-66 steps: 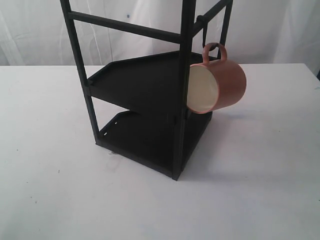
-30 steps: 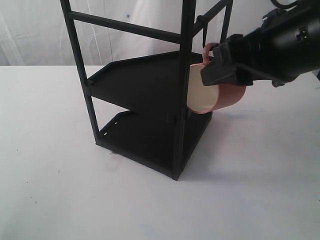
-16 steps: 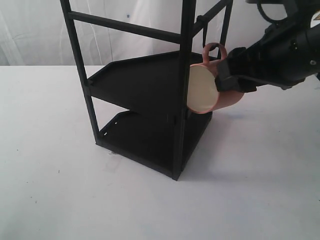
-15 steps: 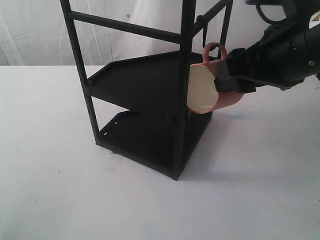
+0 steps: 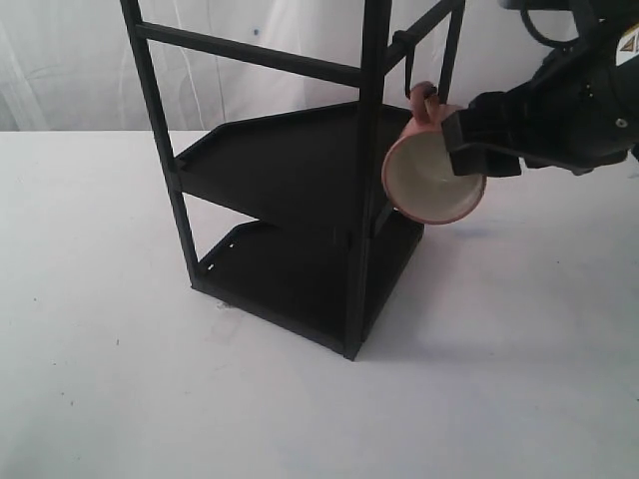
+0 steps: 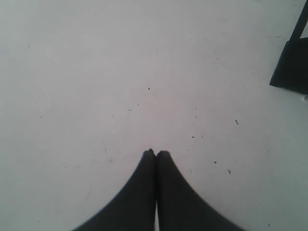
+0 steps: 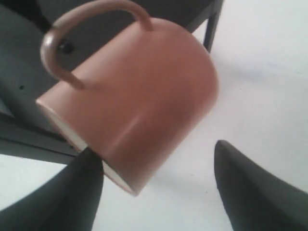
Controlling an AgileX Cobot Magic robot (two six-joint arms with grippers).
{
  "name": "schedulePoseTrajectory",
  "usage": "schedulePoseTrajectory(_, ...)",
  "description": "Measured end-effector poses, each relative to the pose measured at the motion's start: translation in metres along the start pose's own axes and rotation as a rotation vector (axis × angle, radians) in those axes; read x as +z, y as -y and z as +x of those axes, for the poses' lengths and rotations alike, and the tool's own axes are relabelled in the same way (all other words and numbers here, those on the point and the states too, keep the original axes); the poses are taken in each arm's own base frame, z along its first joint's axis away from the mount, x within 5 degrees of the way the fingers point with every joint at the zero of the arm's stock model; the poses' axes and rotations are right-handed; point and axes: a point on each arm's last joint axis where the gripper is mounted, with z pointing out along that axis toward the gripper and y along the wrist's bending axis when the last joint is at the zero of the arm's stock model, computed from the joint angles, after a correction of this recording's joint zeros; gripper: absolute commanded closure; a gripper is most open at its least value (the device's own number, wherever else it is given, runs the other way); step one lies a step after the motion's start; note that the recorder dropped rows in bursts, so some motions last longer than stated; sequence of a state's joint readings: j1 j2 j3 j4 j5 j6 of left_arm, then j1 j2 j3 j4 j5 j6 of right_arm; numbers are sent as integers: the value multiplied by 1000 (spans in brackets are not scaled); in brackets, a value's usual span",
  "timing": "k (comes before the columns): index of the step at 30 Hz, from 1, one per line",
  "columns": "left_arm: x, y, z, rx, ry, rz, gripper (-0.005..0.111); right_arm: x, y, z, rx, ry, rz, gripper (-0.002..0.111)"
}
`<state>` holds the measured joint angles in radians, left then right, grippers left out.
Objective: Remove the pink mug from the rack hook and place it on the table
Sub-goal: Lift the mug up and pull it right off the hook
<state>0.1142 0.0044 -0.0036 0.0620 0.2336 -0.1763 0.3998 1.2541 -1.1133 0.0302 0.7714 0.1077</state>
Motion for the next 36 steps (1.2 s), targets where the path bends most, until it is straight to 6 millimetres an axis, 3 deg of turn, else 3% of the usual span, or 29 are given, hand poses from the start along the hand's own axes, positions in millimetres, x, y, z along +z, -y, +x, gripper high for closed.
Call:
schedulePoseTrajectory(13, 0, 0, 0, 0, 0, 0, 107, 4, 2, -2, 12, 18, 27, 66)
schedulePoseTrajectory(19, 0, 0, 0, 0, 0, 0, 107, 17, 2, -1, 25, -20, 24, 80)
schedulePoseTrajectory(28, 0, 0, 0, 0, 0, 0, 107, 18, 2, -2, 25, -19, 24, 99)
schedulePoseTrajectory(36, 0, 0, 0, 0, 0, 0, 107, 18, 2, -2, 46, -16, 28, 103)
